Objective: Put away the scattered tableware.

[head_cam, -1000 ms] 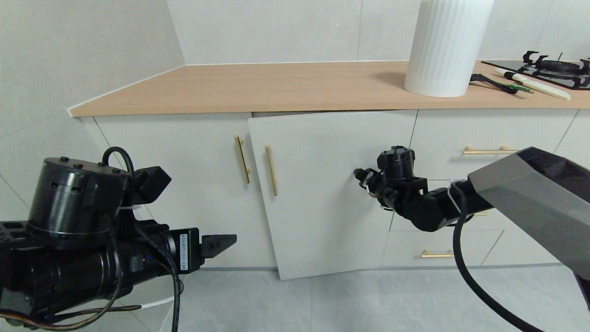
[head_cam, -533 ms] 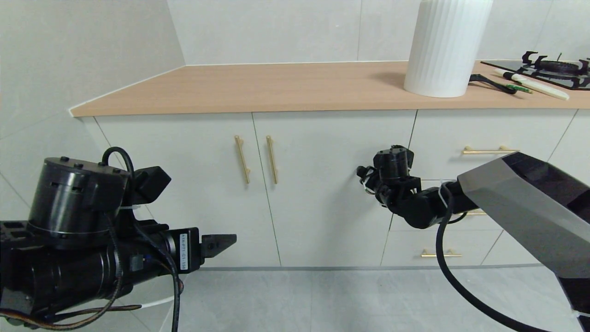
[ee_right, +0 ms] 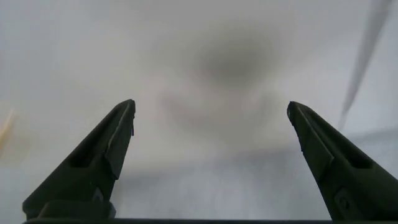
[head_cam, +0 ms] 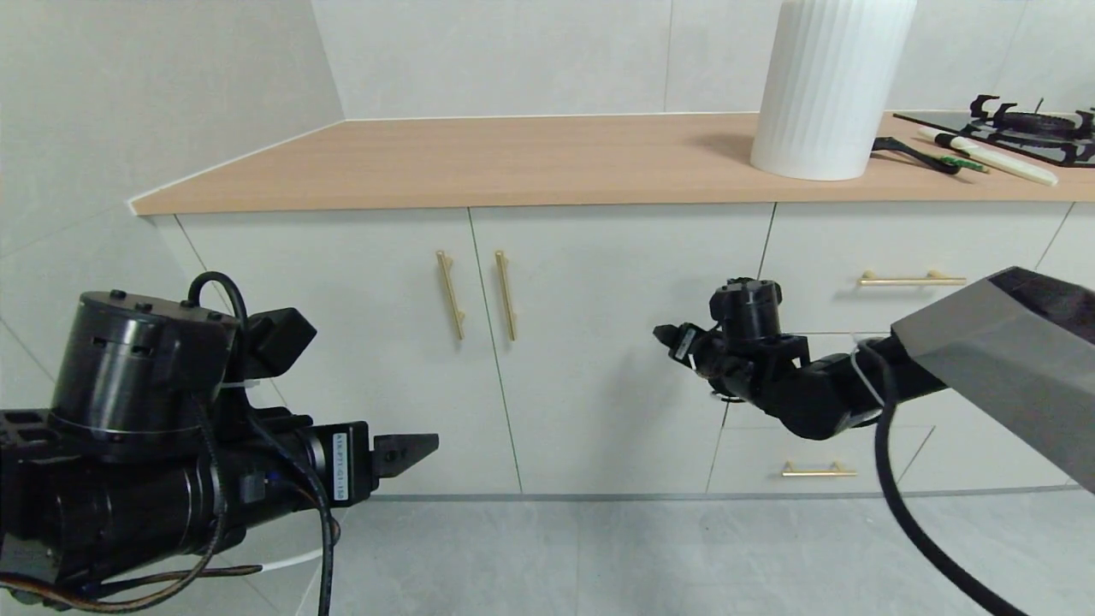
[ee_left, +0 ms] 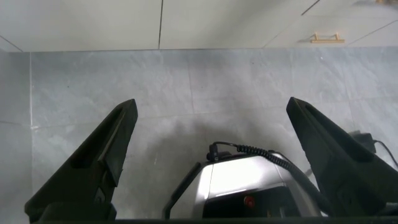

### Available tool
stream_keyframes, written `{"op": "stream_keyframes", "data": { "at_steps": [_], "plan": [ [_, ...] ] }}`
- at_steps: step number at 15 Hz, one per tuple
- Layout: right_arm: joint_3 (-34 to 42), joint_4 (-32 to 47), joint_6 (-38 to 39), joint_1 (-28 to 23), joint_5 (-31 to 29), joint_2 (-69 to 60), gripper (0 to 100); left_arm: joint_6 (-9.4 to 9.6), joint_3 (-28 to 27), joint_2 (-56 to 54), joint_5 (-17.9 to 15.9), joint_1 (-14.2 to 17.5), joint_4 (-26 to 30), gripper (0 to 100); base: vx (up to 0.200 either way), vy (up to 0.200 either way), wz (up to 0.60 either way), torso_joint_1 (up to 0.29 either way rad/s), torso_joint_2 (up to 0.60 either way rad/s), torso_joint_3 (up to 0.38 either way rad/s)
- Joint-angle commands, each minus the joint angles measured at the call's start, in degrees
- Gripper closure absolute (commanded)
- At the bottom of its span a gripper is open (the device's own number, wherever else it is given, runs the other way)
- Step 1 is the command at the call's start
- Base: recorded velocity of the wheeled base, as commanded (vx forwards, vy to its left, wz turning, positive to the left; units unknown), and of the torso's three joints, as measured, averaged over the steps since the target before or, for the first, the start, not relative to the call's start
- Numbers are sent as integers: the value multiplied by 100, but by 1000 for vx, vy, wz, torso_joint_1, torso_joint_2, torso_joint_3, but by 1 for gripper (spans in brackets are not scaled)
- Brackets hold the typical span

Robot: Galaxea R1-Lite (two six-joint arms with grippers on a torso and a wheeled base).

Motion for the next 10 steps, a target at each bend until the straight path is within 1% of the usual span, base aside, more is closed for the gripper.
{"op": "stream_keyframes", "data": {
  "at_steps": [1, 3, 5, 7, 8, 9, 10],
  "plan": [
    [1257, 6, -142, 50, 1433, -1328, 0, -2, 0, -11, 6, -1, -1, 0, 0, 0, 0, 0, 0, 0],
    [1372, 14, -301, 50, 1521, -1460, 0, -2, -9, -29, 6, -1, -10, 0, 0, 0, 0, 0, 0, 0],
    [1442, 6, -468, 50, 1407, -1601, 0, -2, -17, -108, 6, -1, -10, 0, 0, 0, 0, 0, 0, 0],
    [1618, 14, -916, 50, 1126, -1944, 0, 60, -9, -187, 121, -9, -124, 0, 0, 0, 0, 0, 0, 0],
    [1715, 14, -1109, 50, 950, -2155, 0, 113, 0, -231, 217, -1, -256, 0, 0, 0, 0, 0, 0, 0],
    [1917, 14, -1311, 50, 757, -2489, 0, 227, 0, -363, 455, 8, -432, 0, 0, 0, 0, 0, 0, 0],
    [2128, 6, -1531, 42, 625, -2858, 0, 411, 0, -468, 639, 114, -599, 0, 0, 0, 0, 0, 0, 0]
  ]
}}
